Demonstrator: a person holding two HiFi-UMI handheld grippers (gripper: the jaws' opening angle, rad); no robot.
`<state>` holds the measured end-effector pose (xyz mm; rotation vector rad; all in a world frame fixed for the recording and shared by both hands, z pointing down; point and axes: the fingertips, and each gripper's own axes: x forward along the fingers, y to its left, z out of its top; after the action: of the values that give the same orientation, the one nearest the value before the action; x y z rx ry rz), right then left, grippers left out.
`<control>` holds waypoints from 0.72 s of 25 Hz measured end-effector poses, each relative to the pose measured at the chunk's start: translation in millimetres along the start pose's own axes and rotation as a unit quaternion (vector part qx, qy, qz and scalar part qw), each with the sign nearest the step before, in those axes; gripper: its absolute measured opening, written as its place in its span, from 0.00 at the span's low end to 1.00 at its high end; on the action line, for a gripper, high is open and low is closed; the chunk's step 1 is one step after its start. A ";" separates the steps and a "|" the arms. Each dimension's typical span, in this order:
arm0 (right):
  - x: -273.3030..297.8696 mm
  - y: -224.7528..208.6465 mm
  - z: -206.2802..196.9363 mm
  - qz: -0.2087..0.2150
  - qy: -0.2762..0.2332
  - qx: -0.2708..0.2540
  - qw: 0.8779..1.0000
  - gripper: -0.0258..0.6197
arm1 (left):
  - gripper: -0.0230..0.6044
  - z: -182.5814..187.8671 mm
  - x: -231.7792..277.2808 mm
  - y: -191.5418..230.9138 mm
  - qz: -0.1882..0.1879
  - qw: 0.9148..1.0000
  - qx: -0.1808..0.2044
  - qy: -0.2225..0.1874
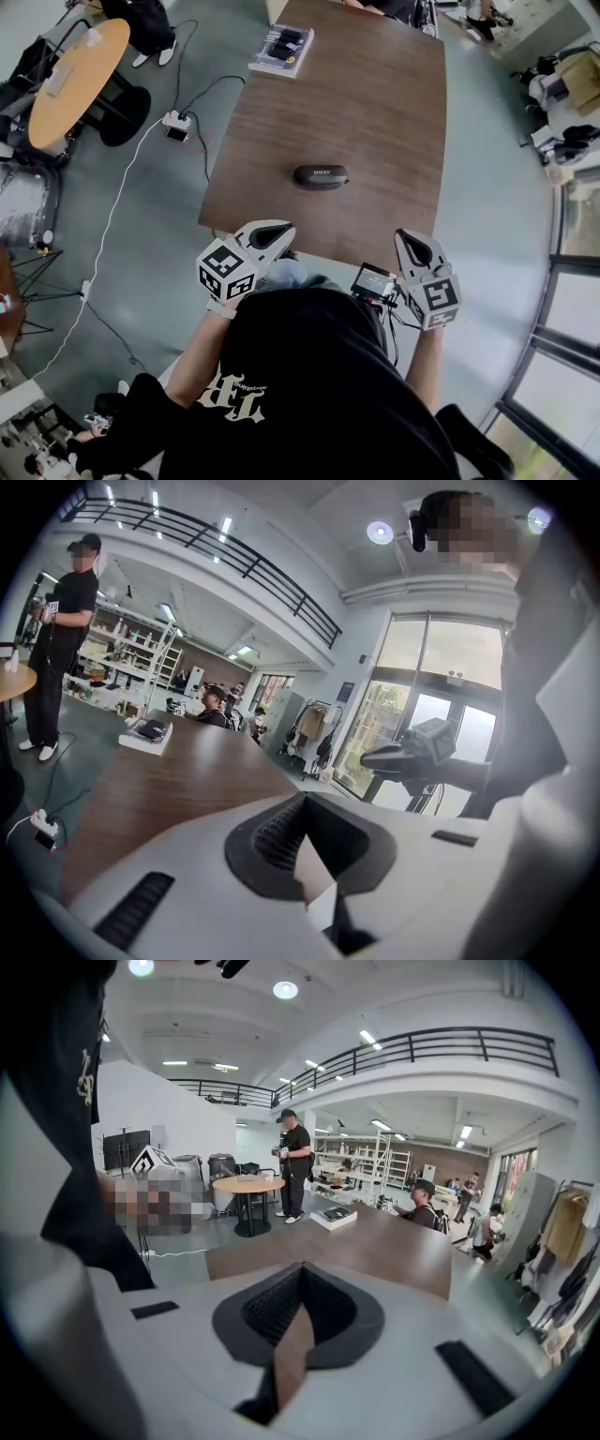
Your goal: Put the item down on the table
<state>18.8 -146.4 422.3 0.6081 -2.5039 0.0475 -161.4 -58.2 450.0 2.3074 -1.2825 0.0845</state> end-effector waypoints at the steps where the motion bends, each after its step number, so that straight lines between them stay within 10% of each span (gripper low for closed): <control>1: -5.3 -0.5 -4.0 0.002 -0.001 0.002 1.000 0.02 | 0.05 -2.1 2.1 -9.1 -0.002 1.000 0.002 0.003; 18: -102.6 23.1 -113.5 0.011 -0.008 0.059 0.998 0.02 | 0.05 -67.4 7.9 -147.6 -0.019 0.999 -0.005 0.033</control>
<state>143.1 -65.2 466.1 0.6297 -2.5368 0.2010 -25.0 30.0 453.6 2.2995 -1.2023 0.1399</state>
